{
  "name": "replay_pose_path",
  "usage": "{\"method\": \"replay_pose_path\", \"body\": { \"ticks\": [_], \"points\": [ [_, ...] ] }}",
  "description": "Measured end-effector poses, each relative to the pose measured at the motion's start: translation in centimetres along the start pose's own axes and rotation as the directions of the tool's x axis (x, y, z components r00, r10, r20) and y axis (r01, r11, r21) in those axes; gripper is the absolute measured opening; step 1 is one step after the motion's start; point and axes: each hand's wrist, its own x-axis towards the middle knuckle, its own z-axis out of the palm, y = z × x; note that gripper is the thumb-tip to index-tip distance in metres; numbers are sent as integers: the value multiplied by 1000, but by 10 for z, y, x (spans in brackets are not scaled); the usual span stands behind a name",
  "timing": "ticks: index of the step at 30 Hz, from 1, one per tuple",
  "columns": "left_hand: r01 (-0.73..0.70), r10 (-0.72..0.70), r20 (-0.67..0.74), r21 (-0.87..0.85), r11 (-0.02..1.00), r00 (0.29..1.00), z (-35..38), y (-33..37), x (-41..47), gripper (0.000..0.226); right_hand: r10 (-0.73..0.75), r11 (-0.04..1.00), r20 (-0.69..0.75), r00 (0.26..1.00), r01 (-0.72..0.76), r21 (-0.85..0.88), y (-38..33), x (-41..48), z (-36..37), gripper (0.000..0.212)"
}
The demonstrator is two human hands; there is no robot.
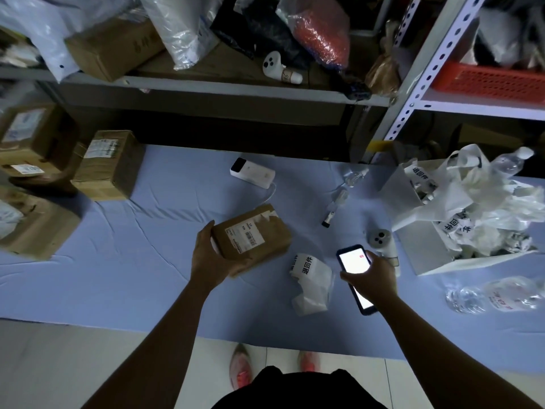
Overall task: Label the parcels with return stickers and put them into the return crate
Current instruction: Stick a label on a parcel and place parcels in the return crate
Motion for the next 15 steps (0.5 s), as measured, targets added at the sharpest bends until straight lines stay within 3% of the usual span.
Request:
{"method": "replay_pose_path", "body": {
  "ticks": [3,6,13,15],
  "points": [
    [9,-12,71,54,999,997,4,-2,3,135,107,994,38,994,-106,-25,32,2,15,68],
    [-3,-6,113,75,997,994,10,-5,6,123,124,991,44,991,-122,-52,52,2,26,67],
    [-50,32,131,135,990,991,4,-10,8,113,108,946,104,989,-70,-315,50,9,39,85],
    [-84,64,140,141,987,988,2,-8,8,107,10,935,80,997,19,-354,44,12,40,90]
  ]
}}
